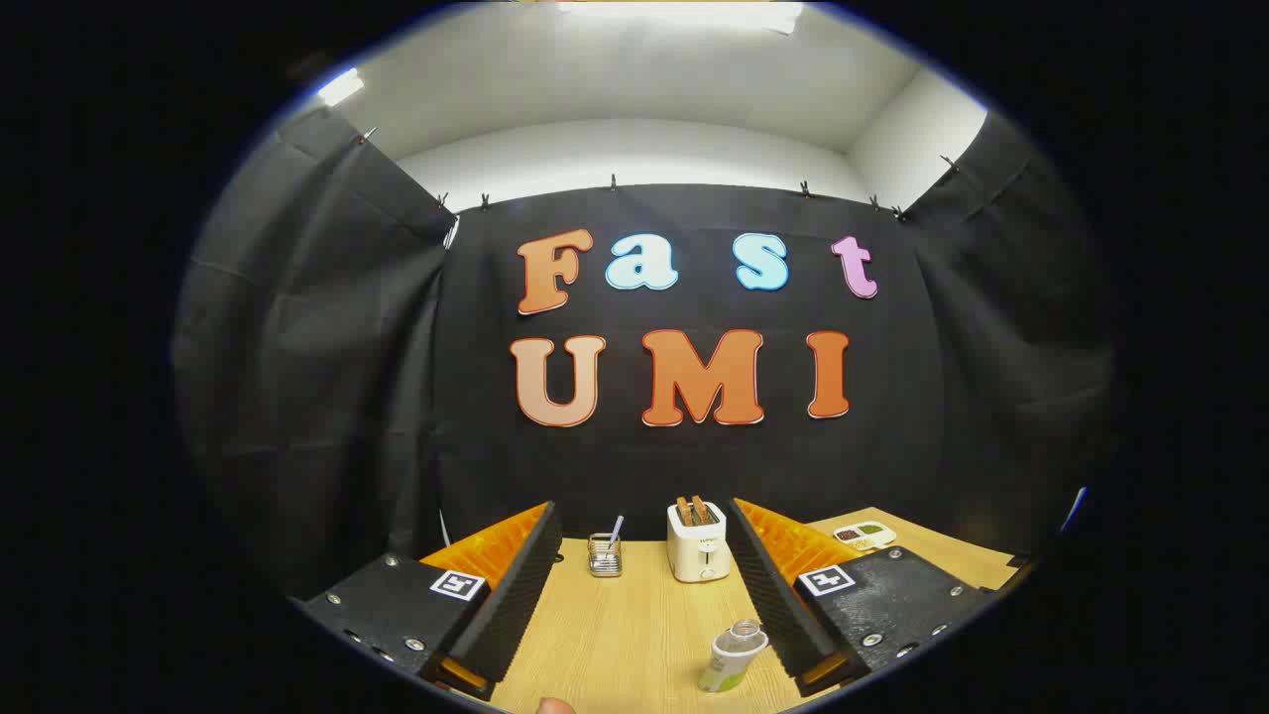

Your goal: Take the bottle from table, then pour the juice into the cup, finally place the bottle on the coaster

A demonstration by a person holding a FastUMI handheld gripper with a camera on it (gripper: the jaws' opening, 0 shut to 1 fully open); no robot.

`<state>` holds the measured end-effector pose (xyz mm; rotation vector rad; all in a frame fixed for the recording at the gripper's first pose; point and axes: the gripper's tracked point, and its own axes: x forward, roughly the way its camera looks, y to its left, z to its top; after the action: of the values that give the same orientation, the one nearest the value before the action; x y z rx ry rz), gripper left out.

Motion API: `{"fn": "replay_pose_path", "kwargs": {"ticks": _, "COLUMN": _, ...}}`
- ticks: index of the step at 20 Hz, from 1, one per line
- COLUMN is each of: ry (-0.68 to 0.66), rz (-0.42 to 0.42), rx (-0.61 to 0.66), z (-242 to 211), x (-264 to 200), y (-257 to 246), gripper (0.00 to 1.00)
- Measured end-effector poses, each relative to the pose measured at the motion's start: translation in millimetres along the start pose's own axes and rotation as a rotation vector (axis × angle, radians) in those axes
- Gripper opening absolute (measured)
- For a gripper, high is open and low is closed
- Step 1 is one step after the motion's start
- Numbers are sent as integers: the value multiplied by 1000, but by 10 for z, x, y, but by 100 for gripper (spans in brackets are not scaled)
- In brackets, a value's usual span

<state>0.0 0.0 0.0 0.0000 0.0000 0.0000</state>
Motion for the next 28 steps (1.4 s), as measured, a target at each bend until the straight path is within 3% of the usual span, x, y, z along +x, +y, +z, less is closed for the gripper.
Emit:
{"fn": "replay_pose_path", "kwargs": {"ticks": 6, "ry": 19, "rz": -49, "rx": -8, "z": -70, "x": 40, "y": -184, "gripper": 99}}
{"fn": "replay_pose_path", "kwargs": {"ticks": 17, "ry": 51, "rz": -58, "rx": -7, "z": -243, "x": 104, "y": -263, "gripper": 99}}
{"fn": "replay_pose_path", "kwargs": {"ticks": 28, "ry": 141, "rz": -102, "rx": -17, "z": -785, "x": 301, "y": -535, "gripper": 99}}
